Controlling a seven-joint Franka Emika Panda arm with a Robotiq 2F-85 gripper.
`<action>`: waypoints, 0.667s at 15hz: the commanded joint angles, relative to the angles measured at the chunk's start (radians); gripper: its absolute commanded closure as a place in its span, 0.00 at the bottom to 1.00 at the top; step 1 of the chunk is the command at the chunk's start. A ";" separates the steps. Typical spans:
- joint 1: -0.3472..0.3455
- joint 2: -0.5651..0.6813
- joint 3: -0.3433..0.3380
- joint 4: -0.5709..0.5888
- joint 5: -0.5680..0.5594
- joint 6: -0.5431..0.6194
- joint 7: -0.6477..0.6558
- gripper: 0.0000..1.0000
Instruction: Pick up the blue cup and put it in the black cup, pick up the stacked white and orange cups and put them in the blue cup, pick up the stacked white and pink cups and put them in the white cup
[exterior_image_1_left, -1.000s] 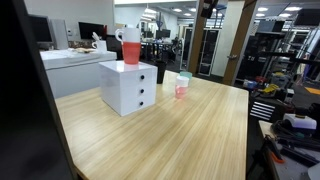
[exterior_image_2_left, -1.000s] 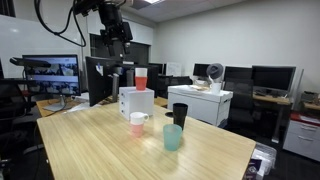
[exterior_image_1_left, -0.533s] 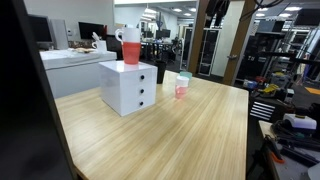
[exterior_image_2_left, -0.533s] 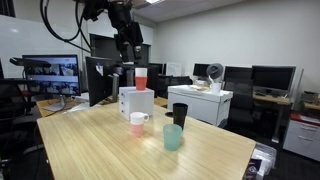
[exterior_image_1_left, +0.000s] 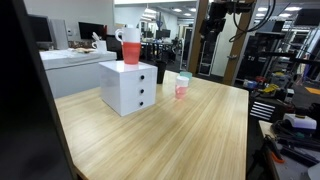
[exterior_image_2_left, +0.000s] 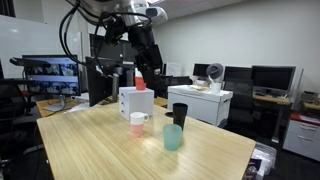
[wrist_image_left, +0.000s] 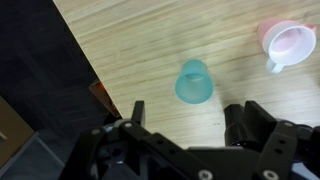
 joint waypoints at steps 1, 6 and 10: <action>-0.013 0.100 -0.007 0.028 -0.025 0.085 0.060 0.00; -0.019 0.232 -0.040 0.093 -0.012 0.146 0.089 0.00; -0.010 0.334 -0.054 0.149 0.000 0.163 0.113 0.00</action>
